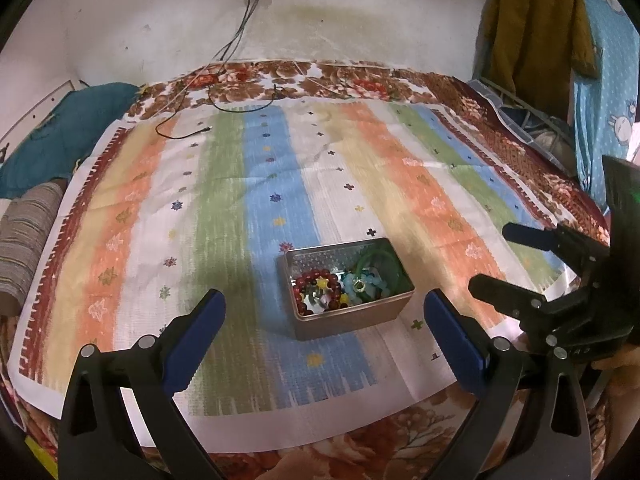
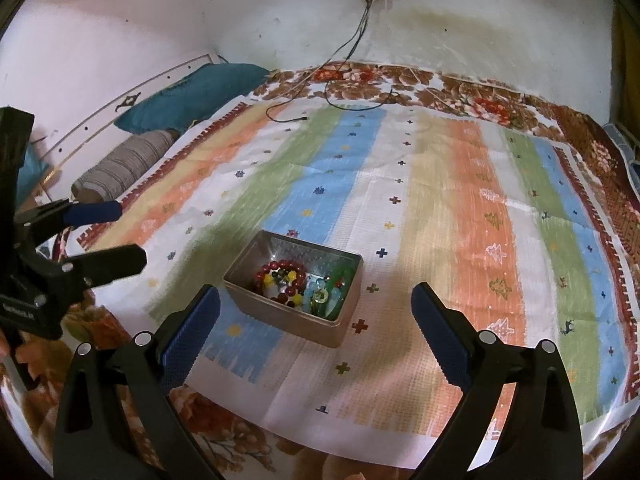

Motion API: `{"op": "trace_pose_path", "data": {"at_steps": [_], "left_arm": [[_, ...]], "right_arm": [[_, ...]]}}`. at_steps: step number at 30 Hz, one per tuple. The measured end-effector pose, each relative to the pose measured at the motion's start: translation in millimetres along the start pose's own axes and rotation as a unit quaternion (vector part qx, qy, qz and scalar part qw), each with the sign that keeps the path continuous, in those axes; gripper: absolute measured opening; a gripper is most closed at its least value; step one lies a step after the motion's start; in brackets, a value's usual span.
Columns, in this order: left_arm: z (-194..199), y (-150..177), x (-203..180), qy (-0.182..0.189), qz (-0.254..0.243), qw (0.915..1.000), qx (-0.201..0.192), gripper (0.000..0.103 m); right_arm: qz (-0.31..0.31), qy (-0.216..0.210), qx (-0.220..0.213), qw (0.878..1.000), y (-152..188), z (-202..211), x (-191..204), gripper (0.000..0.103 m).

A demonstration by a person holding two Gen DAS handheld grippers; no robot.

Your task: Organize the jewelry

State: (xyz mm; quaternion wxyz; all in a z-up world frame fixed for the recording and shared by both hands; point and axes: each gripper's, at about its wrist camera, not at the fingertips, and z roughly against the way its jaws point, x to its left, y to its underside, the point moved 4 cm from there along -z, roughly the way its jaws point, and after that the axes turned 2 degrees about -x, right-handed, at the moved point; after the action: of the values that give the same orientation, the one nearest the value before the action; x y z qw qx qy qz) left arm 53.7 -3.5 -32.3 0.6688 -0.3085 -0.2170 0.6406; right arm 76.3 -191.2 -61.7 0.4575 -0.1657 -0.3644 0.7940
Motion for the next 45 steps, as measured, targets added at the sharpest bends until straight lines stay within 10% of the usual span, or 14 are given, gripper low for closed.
{"op": "trace_pose_path", "data": {"at_steps": [45], "left_arm": [[8.1, -3.1, -6.5, -0.006, -0.022, 0.9996, -0.017, 0.097]], "right_arm": [[-0.027, -0.001, -0.009, 1.000, 0.4, 3.6, -7.0, 0.097]]}}
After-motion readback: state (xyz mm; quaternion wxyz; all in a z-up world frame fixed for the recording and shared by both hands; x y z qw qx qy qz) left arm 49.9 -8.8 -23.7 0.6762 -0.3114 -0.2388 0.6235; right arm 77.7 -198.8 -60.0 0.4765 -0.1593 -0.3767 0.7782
